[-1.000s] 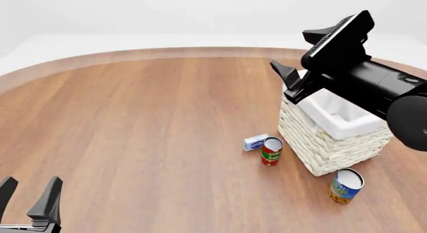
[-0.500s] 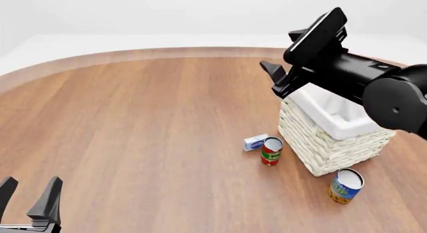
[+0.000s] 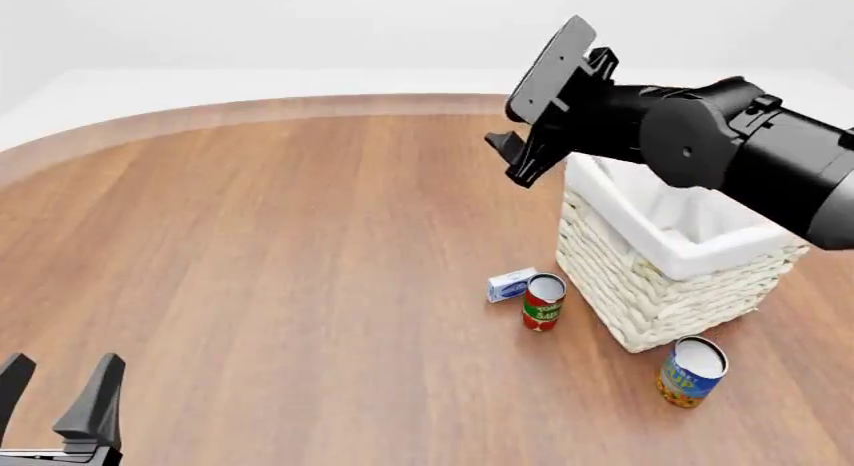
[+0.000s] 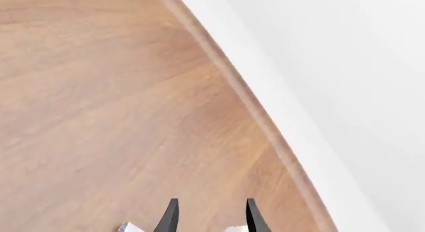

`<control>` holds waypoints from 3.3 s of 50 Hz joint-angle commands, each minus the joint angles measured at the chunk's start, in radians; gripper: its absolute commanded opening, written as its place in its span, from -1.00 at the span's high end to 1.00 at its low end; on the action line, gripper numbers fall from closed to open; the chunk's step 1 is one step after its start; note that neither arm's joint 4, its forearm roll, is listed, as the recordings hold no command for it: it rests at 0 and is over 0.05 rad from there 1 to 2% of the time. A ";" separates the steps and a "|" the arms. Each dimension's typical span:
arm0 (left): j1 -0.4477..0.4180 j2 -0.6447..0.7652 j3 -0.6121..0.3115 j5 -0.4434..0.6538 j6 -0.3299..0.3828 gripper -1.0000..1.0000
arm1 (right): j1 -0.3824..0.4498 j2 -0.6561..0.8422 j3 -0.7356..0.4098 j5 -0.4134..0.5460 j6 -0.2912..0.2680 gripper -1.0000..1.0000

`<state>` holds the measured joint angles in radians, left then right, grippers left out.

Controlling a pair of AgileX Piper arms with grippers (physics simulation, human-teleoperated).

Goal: Pick up the alphabet soup and the cream cheese box, and put them in the basket.

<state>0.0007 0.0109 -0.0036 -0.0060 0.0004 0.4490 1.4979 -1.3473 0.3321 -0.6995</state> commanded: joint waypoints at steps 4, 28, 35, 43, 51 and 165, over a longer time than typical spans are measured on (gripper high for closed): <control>0.000 0.001 0.000 -0.001 0.000 -1.00 | -0.006 0.135 -0.112 0.119 -0.132 -1.00; 0.000 -0.001 0.000 0.001 0.000 -1.00 | 0.029 0.320 -0.484 0.439 -0.158 -1.00; 0.000 -0.002 0.000 0.002 0.000 -1.00 | 0.022 0.391 -0.580 0.530 -0.179 -1.00; 0.000 -0.002 0.000 0.002 0.000 -1.00 | 0.015 0.483 -0.690 0.653 -0.198 -1.00; 0.000 -0.001 0.000 0.002 0.000 -1.00 | 0.012 0.541 -0.730 0.698 -0.206 -1.00; 0.001 0.001 0.000 -0.001 0.000 -1.00 | -0.039 0.564 -0.314 0.527 -0.279 -1.00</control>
<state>0.0015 0.0121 -0.0034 -0.0072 0.0004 0.4127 2.0462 -1.6665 0.8629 -0.9706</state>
